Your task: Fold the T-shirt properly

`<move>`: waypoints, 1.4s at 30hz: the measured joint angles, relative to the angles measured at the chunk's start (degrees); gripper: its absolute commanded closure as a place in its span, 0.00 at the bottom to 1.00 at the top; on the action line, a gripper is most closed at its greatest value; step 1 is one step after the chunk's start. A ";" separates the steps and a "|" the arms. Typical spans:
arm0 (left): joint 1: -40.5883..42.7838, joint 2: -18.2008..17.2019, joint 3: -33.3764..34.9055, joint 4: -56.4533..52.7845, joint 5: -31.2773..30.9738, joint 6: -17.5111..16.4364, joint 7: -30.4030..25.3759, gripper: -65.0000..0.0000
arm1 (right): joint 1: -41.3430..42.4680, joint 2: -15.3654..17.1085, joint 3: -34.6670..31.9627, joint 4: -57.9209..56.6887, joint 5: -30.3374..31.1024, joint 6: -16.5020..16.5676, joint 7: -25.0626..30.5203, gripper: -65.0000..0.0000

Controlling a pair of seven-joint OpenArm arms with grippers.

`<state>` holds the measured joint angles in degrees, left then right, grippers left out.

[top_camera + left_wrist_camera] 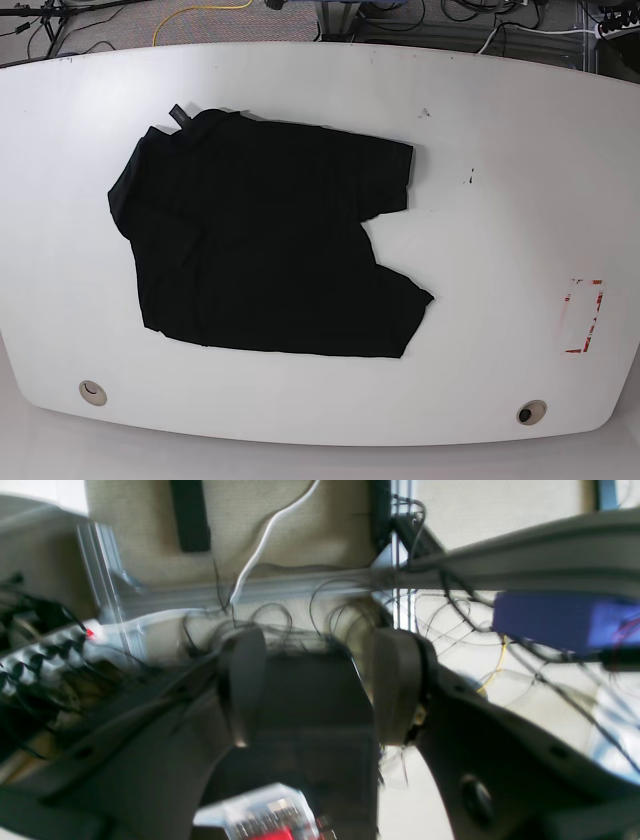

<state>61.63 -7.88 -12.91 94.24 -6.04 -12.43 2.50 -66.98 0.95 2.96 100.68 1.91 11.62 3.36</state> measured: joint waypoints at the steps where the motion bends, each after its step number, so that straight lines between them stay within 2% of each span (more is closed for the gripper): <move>1: 0.13 -0.15 -0.09 0.46 -0.02 0.17 0.02 0.52 | -0.24 0.00 0.04 0.44 0.00 -0.04 -0.17 0.76; 20: 3.61 -0.46 -0.24 8.07 1.68 1.05 -0.44 0.52 | -5.25 -0.13 0.66 11.63 0.00 -0.04 -2.93 0.80; 42: 3.19 -0.68 -4.09 15.89 1.64 0.92 -0.46 0.52 | -4.04 -0.15 4.94 17.94 1.31 -0.26 -2.51 0.78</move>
<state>64.82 -8.56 -16.99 110.13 -4.40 -11.51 2.04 -71.02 0.80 7.90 118.63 3.22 11.35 0.84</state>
